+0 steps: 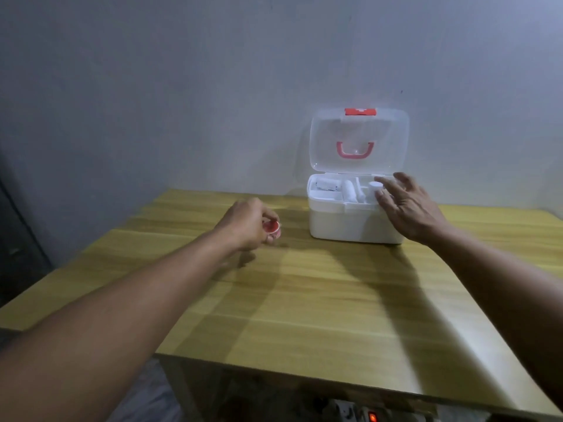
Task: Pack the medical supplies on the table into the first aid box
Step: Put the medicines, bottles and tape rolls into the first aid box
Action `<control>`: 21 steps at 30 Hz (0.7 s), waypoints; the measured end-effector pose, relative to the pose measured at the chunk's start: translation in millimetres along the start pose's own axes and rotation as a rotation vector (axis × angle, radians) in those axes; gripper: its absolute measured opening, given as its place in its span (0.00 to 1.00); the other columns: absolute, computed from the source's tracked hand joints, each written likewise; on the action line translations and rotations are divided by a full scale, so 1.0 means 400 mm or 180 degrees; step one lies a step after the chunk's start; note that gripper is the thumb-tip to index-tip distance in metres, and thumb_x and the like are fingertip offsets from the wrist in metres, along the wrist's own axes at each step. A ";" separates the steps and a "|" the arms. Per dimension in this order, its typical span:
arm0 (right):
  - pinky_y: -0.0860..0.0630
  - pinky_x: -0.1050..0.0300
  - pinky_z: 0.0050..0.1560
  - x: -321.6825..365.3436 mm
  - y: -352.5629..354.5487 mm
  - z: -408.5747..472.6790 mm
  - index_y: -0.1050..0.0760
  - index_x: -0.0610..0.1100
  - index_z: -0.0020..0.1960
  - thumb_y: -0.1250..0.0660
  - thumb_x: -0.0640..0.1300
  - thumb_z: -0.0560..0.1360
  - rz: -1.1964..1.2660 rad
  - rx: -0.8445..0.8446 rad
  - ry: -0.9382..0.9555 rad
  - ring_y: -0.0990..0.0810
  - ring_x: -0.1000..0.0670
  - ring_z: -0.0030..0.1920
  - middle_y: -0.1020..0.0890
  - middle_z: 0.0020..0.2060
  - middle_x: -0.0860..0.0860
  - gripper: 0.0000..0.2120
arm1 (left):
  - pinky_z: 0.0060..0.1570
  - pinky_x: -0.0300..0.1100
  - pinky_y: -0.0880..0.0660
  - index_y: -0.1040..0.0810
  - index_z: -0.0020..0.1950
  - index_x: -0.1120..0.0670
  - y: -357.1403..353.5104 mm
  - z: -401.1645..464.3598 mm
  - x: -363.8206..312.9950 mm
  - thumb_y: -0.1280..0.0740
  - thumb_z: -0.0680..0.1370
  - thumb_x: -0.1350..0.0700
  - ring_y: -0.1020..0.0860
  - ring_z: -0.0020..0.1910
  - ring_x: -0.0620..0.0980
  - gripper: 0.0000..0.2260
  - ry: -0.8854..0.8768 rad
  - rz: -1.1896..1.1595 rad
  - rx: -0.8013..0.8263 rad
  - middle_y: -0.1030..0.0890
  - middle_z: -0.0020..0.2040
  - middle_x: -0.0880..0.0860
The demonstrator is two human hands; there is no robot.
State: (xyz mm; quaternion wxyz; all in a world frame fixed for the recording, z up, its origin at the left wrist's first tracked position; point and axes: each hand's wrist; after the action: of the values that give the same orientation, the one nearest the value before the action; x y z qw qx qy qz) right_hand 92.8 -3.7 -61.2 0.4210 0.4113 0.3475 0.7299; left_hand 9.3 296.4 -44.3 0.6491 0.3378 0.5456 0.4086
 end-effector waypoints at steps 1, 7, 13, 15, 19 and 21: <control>0.40 0.46 0.69 0.000 0.000 0.000 0.38 0.57 0.72 0.52 0.60 0.80 0.0000 0.0008 0.0000 0.37 0.38 0.70 0.41 0.75 0.43 0.23 | 0.45 0.34 0.30 0.16 0.55 0.51 0.014 0.020 -0.024 0.22 0.67 0.60 0.21 0.45 0.46 0.18 -0.0151 -0.0045 -0.0026 0.15 0.52 0.51; 0.40 0.47 0.69 -0.001 -0.002 -0.002 0.38 0.57 0.72 0.52 0.60 0.80 0.0030 -0.0012 0.0042 0.36 0.38 0.70 0.41 0.74 0.43 0.23 | 0.29 0.20 0.34 0.18 0.58 0.56 0.050 0.148 -0.182 0.24 0.68 0.65 0.24 0.34 0.39 0.19 -0.0674 -0.0282 0.0092 0.17 0.44 0.51; 0.36 0.45 0.67 -0.008 -0.006 0.003 0.39 0.59 0.72 0.53 0.62 0.78 0.0037 -0.0018 -0.0011 0.35 0.38 0.69 0.42 0.75 0.46 0.24 | 0.26 0.24 0.30 0.20 0.59 0.60 0.010 0.223 -0.245 0.30 0.73 0.69 0.28 0.33 0.41 0.16 -0.0906 0.0007 0.0561 0.22 0.44 0.52; 0.35 0.45 0.66 -0.009 -0.008 0.004 0.39 0.59 0.72 0.53 0.63 0.78 0.0044 -0.0021 -0.0006 0.35 0.38 0.69 0.42 0.75 0.46 0.24 | 0.32 0.27 0.30 0.19 0.60 0.55 0.000 0.237 -0.246 0.29 0.73 0.65 0.25 0.37 0.43 0.16 -0.1020 0.0310 0.0570 0.20 0.47 0.52; 0.36 0.46 0.67 -0.010 -0.007 0.005 0.39 0.58 0.72 0.52 0.62 0.78 0.0048 -0.0066 -0.0011 0.35 0.38 0.69 0.41 0.75 0.46 0.24 | 0.46 0.40 0.30 0.20 0.62 0.50 -0.014 0.258 -0.237 0.31 0.73 0.65 0.26 0.47 0.49 0.19 -0.1120 0.0596 0.0624 0.19 0.56 0.53; 0.36 0.46 0.66 -0.009 -0.007 0.005 0.38 0.58 0.72 0.52 0.62 0.78 0.0063 -0.0084 -0.0014 0.35 0.38 0.68 0.41 0.75 0.46 0.23 | 0.49 0.39 0.30 0.22 0.65 0.50 -0.020 0.262 -0.229 0.32 0.75 0.64 0.26 0.48 0.48 0.19 -0.1103 0.0574 0.0746 0.20 0.60 0.53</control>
State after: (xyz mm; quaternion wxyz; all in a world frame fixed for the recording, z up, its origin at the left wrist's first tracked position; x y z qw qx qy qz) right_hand 96.4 -5.4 -63.9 0.4199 0.4107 0.3329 0.7377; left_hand 107.3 211.2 6.9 0.6502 0.5234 0.4372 0.3347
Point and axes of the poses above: each hand's wrist, its own z-axis towards the middle knuckle, its own y-axis out of the back of the hand, x = y × z
